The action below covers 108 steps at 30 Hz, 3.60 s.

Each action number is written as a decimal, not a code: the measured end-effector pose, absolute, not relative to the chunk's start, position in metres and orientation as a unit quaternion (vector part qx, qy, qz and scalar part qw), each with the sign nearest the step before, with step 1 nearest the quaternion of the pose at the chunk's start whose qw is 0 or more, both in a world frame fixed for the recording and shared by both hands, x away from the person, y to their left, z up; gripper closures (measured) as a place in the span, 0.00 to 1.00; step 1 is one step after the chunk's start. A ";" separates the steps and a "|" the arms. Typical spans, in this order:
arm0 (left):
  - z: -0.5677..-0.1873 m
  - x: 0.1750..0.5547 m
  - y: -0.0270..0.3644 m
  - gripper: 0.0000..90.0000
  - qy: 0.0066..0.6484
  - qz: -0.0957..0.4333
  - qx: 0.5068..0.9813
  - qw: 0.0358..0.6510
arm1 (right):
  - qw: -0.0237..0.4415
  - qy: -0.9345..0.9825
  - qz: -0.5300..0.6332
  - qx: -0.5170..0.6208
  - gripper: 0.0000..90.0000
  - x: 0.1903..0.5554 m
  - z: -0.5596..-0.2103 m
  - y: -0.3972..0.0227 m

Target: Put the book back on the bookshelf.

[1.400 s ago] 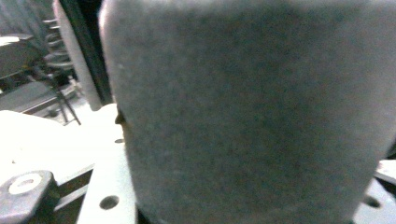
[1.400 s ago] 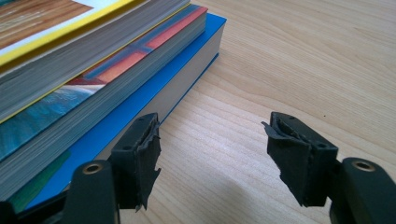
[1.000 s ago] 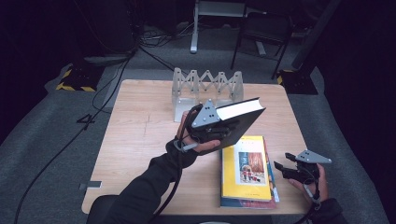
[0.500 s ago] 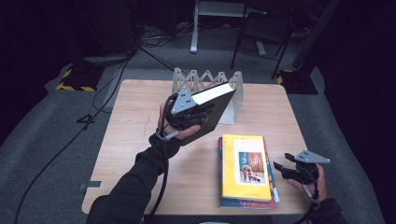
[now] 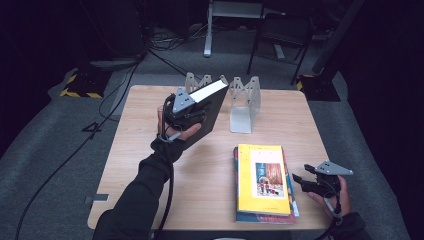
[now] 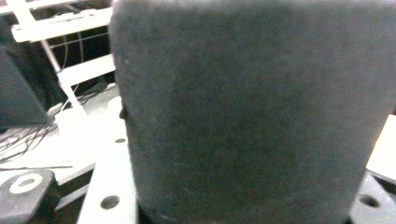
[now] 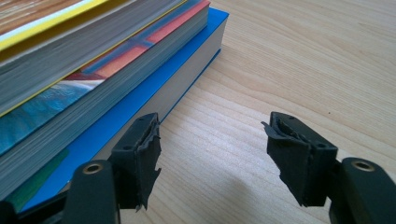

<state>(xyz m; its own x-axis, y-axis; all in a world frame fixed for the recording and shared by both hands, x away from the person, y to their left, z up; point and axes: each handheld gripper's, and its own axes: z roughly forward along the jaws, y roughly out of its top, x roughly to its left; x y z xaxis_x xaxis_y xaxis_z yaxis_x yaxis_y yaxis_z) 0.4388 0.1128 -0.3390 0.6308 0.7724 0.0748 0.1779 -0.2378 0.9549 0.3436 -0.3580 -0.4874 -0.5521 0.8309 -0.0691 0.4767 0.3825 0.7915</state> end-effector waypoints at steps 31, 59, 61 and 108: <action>-0.384 0.496 0.111 0.58 0.451 0.339 0.674 0.477 | 0.237 0.803 0.371 0.403 0.40 0.344 -0.490 -0.355; -0.409 0.460 0.119 0.56 0.459 0.359 0.648 0.491 | 0.235 0.806 0.369 0.399 0.39 0.343 -0.491 -0.354; -0.411 0.460 0.122 0.56 0.460 0.357 0.646 0.494 | 0.233 0.806 0.367 0.401 0.40 0.343 -0.491 -0.353; -0.464 0.456 0.101 0.58 0.521 0.330 0.655 0.437 | 0.246 0.798 0.371 0.407 0.40 0.341 -0.490 -0.353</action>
<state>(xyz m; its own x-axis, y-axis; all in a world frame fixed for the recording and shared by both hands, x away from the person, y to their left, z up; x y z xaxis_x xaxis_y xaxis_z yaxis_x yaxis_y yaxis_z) 0.4557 0.1011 -0.4644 0.2394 0.9706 -0.0233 0.3943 -0.0753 0.9159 0.3411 -0.3528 -0.4902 -0.5481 0.8314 -0.0912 0.4666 0.3945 0.7916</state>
